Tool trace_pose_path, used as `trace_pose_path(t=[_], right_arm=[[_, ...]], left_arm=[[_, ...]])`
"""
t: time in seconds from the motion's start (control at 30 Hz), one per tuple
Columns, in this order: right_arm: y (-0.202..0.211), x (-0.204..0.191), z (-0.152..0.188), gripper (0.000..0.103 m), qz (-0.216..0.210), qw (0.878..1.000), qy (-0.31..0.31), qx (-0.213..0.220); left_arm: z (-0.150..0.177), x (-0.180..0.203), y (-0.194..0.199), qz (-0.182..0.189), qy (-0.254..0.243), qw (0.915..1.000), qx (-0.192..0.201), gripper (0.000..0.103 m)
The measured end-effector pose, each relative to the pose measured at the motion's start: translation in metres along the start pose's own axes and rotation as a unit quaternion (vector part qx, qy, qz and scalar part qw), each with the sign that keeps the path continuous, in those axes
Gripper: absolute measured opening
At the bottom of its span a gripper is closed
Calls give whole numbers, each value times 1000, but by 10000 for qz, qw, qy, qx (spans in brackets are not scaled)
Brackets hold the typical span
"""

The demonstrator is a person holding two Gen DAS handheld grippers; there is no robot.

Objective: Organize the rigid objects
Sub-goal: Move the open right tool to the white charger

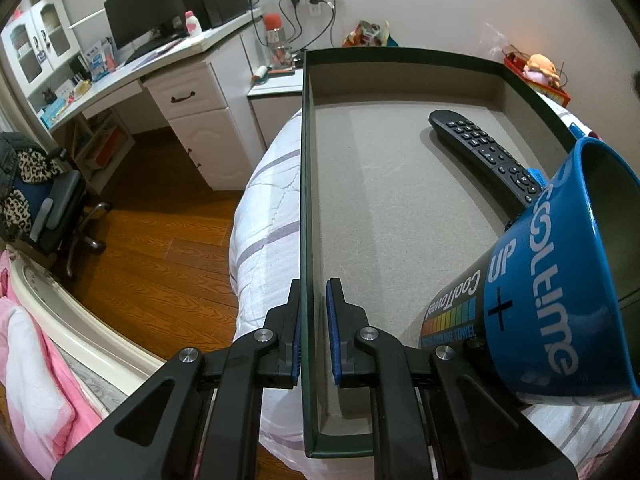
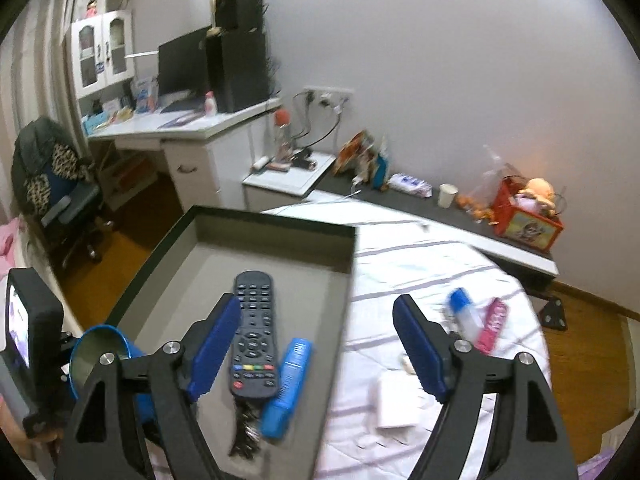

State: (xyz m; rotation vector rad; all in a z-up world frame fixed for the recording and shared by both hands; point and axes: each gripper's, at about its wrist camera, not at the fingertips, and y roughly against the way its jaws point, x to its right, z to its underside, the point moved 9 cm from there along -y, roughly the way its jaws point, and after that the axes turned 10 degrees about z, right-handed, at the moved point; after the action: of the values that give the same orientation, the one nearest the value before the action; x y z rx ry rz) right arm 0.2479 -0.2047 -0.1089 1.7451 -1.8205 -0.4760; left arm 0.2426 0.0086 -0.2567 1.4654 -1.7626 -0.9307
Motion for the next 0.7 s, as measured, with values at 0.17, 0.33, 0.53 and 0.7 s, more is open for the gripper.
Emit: trace_pose_path(t=[0.17,0.33,0.53,0.7], right_arm=[[16,31,8,86,324,9989,-304,164],[21,69,27,91,551,9956,-741,129],[24,103,50,103,794,9920,-980,99],[22,119,75,103,838,9905,-1091,-77]], left_arm=[[0,1,0,-6,-3,10000,-10,9],[1,-1,0,-55,13,10000,-34,9],[2,0,1,-129,10,9999,-55,9],[1,2,1,-155,12,9999,-64,8]])
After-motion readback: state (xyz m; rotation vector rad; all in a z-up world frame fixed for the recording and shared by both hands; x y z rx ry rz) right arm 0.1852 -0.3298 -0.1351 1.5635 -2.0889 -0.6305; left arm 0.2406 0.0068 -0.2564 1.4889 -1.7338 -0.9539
